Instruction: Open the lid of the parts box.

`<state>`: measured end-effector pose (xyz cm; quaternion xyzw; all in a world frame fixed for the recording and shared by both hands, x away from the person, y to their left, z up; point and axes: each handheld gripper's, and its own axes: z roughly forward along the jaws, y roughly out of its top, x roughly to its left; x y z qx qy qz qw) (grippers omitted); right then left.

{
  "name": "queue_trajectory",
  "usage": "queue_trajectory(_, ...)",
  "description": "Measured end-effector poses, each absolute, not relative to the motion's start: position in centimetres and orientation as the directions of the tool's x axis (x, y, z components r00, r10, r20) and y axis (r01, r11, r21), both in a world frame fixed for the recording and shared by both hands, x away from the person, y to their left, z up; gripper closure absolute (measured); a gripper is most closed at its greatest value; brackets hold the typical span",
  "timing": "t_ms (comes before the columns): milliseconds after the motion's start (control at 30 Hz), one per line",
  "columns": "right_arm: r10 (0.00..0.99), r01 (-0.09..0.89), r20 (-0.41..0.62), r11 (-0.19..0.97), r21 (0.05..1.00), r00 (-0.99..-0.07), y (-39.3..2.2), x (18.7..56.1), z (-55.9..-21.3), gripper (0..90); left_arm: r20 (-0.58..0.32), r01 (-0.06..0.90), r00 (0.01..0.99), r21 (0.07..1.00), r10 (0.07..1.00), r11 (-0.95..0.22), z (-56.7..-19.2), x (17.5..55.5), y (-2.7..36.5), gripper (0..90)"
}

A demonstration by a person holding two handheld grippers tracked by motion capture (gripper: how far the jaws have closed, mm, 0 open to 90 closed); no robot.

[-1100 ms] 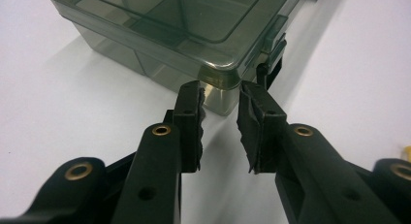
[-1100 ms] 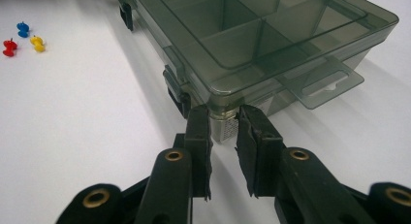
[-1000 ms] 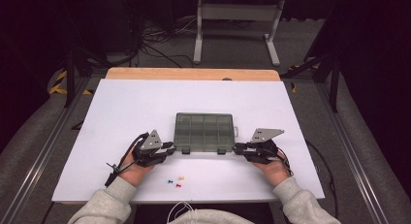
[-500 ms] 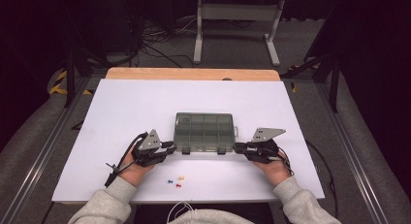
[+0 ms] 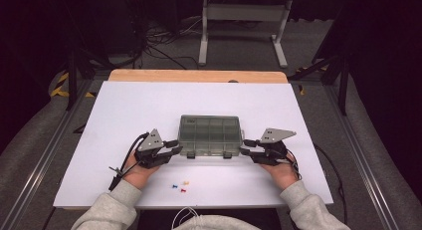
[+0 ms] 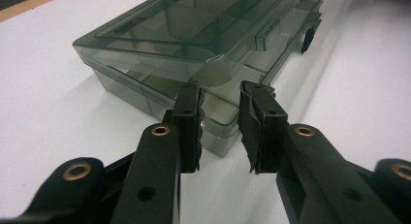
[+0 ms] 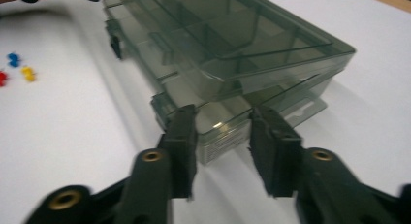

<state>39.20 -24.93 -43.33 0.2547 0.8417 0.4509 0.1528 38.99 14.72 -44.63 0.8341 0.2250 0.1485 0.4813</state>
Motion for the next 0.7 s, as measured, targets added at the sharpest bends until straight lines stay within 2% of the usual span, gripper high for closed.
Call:
queue_trajectory(100,0.596,0.275,-0.067,0.464,0.842,-0.8,-24.7,39.4,-43.0,50.8,0.025,0.242,0.846,0.872,0.532,-0.425,-44.5,39.1,14.6,68.0)
queue_trajectory(167,0.603,0.259,-0.089,0.465,0.846,-0.793,-24.6,39.7,-42.7,49.6,0.01,0.256,0.841,0.873,0.54,-0.416,-44.5,39.3,14.6,66.0)
queue_trajectory(333,0.605,0.232,-0.11,0.458,0.858,-0.789,-24.3,40.1,-42.1,49.5,-0.02,0.294,0.814,0.877,0.581,-0.381,-44.3,39.6,14.5,56.4)
queue_trajectory(467,0.61,0.218,-0.108,0.435,0.873,-0.785,-24.2,40.5,-41.2,49.4,-0.059,0.373,0.768,0.851,0.638,-0.37,-44.4,40.5,14.2,52.0)
queue_trajectory(700,0.608,0.214,-0.105,0.428,0.878,-0.787,-24.0,40.9,-40.8,49.5,-0.185,0.508,0.706,0.804,0.684,-0.308,-44.9,42.3,13.9,48.3)
